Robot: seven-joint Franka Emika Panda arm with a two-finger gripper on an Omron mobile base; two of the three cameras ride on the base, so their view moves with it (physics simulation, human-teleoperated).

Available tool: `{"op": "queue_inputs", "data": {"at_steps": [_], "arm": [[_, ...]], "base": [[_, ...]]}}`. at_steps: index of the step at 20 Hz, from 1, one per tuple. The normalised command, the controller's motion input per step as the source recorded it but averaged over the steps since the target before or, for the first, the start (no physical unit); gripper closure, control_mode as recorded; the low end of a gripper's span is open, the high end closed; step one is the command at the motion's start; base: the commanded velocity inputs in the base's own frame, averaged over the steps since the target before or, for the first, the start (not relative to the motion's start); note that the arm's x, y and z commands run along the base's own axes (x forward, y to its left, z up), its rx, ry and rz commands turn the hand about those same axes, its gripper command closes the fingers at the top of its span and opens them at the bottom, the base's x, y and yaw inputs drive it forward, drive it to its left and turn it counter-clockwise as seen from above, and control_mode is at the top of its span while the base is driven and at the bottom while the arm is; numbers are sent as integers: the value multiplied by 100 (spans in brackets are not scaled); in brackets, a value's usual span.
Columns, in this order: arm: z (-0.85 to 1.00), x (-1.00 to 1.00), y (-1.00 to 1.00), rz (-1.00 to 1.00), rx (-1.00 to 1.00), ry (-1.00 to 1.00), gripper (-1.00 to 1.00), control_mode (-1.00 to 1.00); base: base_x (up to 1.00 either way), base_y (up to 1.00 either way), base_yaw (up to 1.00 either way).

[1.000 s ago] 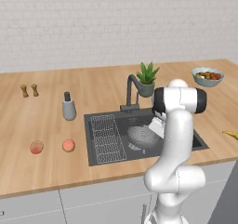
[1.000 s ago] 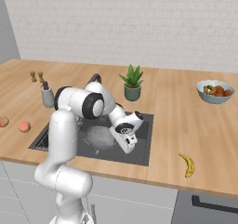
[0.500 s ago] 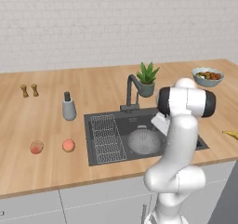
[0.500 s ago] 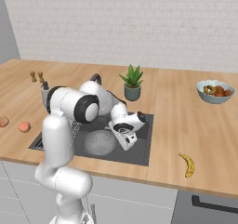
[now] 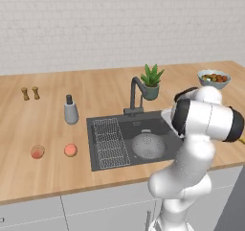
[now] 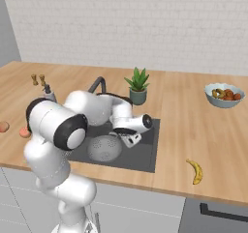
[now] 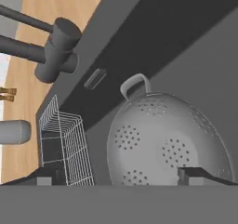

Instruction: Put the colander in the sink, put the peach, banana, peach in the colander, and turn on the sink faucet and pour water over the colander.

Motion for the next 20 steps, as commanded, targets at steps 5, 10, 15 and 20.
{"op": "queue_inputs", "data": {"at_steps": [5, 10, 15, 20], "arm": [[100, -54, 0, -1, -15, -10, -100, -100], [100, -78, 0, -8, -25, -3, -100, -100], [90, -38, -1, -11, -26, 1, -100, -100], [47, -21, -42, -16, -30, 13, -100, -100]], "base": [[0, 0, 0], [0, 0, 0], [0, 0, 0], [0, 0, 0]]}}
